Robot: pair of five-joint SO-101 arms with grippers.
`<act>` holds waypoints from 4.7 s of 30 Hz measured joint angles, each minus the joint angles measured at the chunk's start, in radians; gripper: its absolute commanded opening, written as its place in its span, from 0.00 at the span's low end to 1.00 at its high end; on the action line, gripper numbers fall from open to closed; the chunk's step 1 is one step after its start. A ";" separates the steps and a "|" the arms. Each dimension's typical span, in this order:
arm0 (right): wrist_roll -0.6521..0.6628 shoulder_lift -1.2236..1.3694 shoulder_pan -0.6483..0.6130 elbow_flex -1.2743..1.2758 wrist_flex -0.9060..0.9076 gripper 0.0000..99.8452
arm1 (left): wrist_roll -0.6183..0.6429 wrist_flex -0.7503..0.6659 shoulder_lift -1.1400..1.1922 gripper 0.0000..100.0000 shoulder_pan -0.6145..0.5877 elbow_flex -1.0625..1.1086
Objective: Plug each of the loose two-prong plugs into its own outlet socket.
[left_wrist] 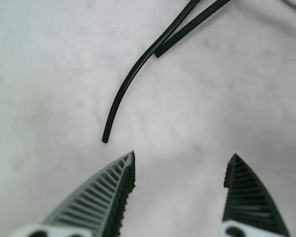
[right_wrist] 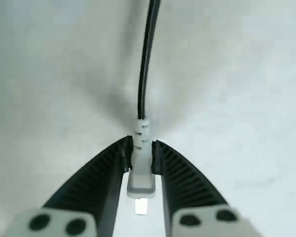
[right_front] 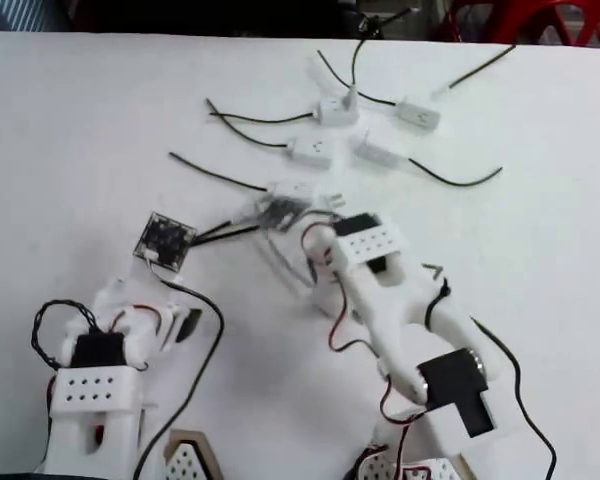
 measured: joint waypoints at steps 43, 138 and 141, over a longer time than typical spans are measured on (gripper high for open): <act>-0.279 0.238 0.071 -0.282 0.282 0.07 | 0.000 0.000 0.000 0.29 0.000 0.000; -0.664 -1.220 0.121 0.733 -0.525 0.02 | -0.077 -0.232 0.825 0.29 0.261 -0.856; -0.664 -1.220 0.129 0.733 -0.525 0.02 | -0.170 -0.232 0.997 0.29 0.259 -0.990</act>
